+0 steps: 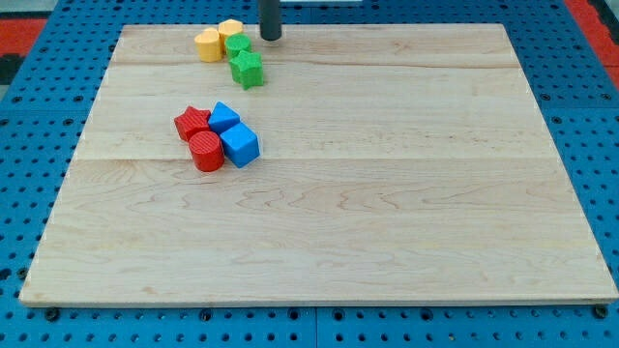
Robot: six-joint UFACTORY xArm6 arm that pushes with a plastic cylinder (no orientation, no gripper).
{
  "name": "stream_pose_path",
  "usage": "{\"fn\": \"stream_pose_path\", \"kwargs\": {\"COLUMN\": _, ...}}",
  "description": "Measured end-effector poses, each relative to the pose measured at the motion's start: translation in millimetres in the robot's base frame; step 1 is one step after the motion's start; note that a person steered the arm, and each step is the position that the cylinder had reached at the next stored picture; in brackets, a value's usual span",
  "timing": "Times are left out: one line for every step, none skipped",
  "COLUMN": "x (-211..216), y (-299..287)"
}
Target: Move the yellow blocks to the top left of the board
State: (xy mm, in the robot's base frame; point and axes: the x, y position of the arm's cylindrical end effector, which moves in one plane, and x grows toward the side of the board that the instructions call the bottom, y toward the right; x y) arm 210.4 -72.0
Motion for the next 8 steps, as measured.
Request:
{"fn": "stream_pose_path", "kwargs": {"x": 0, "y": -29}}
{"fn": "stream_pose_path", "kwargs": {"x": -18, "y": -10}}
{"fn": "stream_pose_path", "kwargs": {"x": -17, "y": -17}}
{"fn": "stream_pose_path", "kwargs": {"x": -5, "y": -61}}
{"fn": "stream_pose_path", "kwargs": {"x": 19, "y": -96}}
{"fn": "stream_pose_path", "kwargs": {"x": 50, "y": -117}}
{"fn": "stream_pose_path", "kwargs": {"x": 50, "y": -102}}
{"fn": "stream_pose_path", "kwargs": {"x": 50, "y": -88}}
